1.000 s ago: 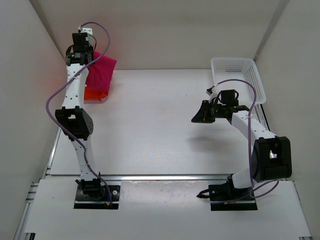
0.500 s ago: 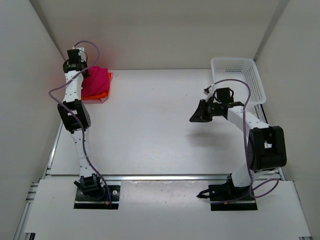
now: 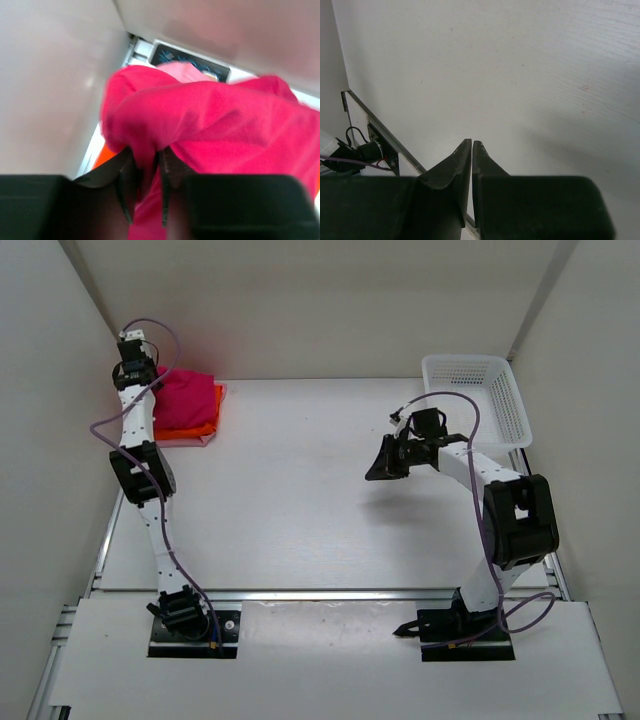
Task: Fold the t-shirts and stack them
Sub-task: Put the neatly folded tshirt into the corner of the board with the left arm
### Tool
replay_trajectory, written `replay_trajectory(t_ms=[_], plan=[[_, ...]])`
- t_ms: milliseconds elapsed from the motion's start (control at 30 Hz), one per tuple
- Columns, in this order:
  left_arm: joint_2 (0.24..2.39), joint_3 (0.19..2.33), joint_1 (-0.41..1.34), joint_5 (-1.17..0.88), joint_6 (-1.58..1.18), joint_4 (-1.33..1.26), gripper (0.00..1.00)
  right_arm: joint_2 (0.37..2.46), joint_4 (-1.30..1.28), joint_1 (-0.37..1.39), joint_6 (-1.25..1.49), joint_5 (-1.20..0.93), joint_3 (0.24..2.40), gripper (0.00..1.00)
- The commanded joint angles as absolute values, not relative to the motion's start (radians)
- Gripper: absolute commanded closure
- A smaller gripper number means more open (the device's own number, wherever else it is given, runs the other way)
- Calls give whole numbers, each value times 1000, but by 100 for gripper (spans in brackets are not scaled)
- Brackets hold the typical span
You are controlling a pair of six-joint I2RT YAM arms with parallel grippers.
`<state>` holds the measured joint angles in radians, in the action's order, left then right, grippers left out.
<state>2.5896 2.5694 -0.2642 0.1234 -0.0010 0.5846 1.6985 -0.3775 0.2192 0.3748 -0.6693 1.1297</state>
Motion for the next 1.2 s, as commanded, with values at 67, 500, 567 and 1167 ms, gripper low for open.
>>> replay_trajectory(t_ms=[67,500,567,1167], plan=[[2589,2631,-288,180,-64,509,48,1661,-324,224,400,-649,1170,96],[2387,2489,-186,0,-55,568,55,1608,-284,252,436,-663,1129,95],[2337,2354,-151,30,-35,565,65,1588,-269,256,433,-670,1103,95],[2123,1819,84,414,130,305,29,1427,-196,192,428,-729,927,94]])
